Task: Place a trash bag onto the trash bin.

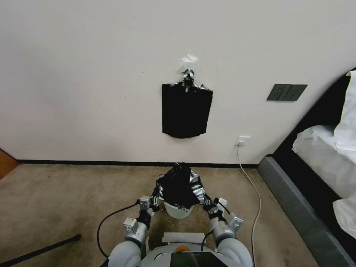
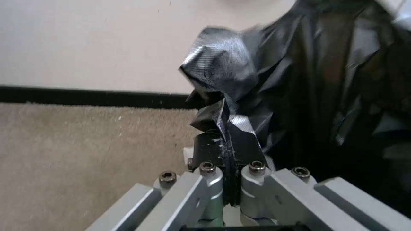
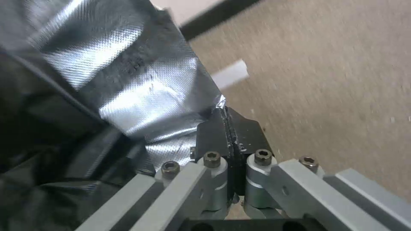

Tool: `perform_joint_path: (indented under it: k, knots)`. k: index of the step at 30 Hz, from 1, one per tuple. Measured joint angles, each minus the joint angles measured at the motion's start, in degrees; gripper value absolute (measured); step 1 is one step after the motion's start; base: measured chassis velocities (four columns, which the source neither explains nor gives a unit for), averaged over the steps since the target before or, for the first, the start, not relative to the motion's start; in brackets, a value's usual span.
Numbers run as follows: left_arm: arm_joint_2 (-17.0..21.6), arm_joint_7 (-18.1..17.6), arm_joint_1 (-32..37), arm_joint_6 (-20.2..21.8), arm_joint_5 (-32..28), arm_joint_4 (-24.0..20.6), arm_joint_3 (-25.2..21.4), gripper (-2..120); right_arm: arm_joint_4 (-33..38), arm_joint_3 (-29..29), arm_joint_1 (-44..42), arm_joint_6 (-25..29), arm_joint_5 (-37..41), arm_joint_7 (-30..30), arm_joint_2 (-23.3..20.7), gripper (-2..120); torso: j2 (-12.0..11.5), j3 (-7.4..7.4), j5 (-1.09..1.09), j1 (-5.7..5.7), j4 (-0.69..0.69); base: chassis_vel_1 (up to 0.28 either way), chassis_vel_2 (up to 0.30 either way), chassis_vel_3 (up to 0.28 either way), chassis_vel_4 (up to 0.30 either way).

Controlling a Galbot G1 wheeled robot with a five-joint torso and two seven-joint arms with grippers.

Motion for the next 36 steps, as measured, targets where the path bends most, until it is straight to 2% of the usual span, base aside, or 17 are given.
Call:
perform_joint_path:
  k: [8, 13, 19, 28, 34, 35, 36]
  knots:
    - [-1.4, 0.2, -0.5, -0.4, -0.3, 3.6, 0.6, 0, -3.4, 0.1, 2.8, -0.8, 2.8, 1.1, 0.4, 0, 0.0, 0.00, 0.00, 0.00, 0.00, 0.000, 0.000, 0.000, 0.000]
    - [-3.3, 0.5, -4.0, -0.2, -0.4, 8.4, 1.1, 0, -7.7, -0.1, 5.8, -0.8, 3.3, 1.0, 0.9, 0, 0.0, 0.00, 0.00, 0.00, 0.00, 0.000, 0.000, 0.000, 0.000]
    - [-3.7, 0.6, -7.1, -0.1, -0.5, 11.6, 1.2, 0, -10.0, 0.0, 7.8, -0.5, 3.2, 0.7, 1.1, 0, 0.0, 0.00, 0.00, 0.00, 0.00, 0.000, 0.000, 0.000, 0.000]
    - [-3.9, 0.9, -8.8, -1.7, -0.5, 13.2, 1.2, 0, -11.9, 0.1, 7.7, 1.5, -0.7, -2.3, 0.7, 0, 0.0, 0.00, 0.00, 0.00, 0.00, 0.000, 0.000, 0.000, 0.000]
    - [-3.1, 1.8, -7.1, -2.6, -0.4, 12.2, 0.9, 0, -11.5, 0.1, 5.3, 2.7, -3.4, -4.4, 0.0, 0, 0.0, 0.00, 0.00, 0.00, 0.00, 0.000, 0.000, 0.000, 0.000]
    - [-2.7, 1.9, -6.3, -2.5, -0.3, 11.5, 0.4, 9, -11.0, 0.3, 4.2, 2.9, -4.0, -4.5, -0.3, 6, 0.0, 0.00, 0.01, 0.00, 0.00, 0.000, 0.000, 0.000, 0.000]
    - [-2.7, 1.9, -6.3, -2.5, -0.3, 11.5, 0.4, 9, -11.0, 0.3, 4.2, 2.9, -4.0, -4.5, -0.3, 6, 0.0, 0.00, 0.01, 0.00, 0.00, 0.000, 0.000, 0.000, 0.000]
